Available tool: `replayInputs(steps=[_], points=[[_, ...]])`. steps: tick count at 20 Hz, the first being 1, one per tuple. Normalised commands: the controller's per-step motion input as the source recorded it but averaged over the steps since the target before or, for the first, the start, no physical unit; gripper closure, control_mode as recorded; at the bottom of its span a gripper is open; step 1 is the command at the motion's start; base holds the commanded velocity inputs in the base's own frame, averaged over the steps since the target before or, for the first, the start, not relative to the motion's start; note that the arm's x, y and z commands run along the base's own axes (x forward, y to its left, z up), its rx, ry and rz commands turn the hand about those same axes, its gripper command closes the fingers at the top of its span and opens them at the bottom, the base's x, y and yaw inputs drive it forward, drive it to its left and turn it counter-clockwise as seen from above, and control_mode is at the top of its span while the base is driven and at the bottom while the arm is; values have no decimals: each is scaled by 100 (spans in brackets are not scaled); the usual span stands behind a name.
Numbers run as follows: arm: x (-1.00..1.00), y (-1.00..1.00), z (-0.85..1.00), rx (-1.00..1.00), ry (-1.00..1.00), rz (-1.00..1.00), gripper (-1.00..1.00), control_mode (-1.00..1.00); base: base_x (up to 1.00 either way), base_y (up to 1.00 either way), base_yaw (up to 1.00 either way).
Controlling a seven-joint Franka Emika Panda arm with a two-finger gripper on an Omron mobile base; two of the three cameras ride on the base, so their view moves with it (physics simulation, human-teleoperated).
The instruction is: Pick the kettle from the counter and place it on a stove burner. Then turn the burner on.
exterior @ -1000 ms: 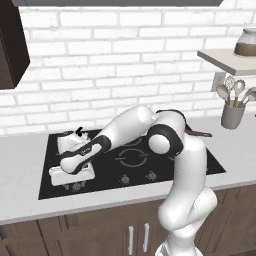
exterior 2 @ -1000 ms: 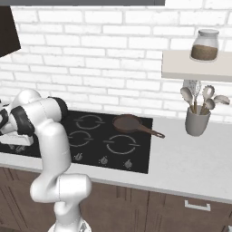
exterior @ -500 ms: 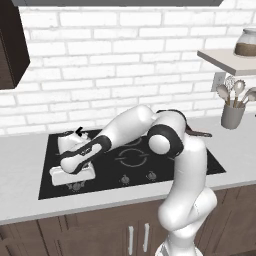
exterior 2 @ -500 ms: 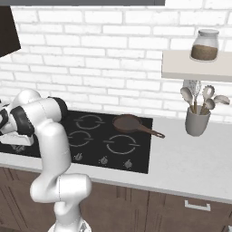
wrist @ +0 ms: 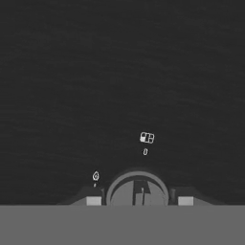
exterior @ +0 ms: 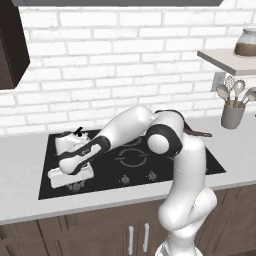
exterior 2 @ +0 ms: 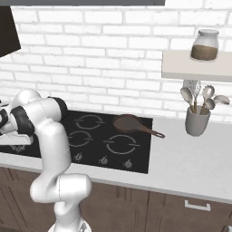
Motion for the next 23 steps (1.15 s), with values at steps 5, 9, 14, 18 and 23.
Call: replayInputs(steps=[5, 9, 14, 18, 23], points=[[-10, 0, -32, 7, 0, 38, 100, -100, 0, 0, 0], [-15, 0, -30, 8, 0, 38, 100, -100, 0, 0, 0], [-21, -5, -26, 8, 0, 36, 100, -100, 0, 0, 0], [-21, -20, -15, 6, -1, 31, 100, -100, 0, 0, 0], [-16, -26, -5, 5, 0, 30, 100, -100, 0, 0, 0]])
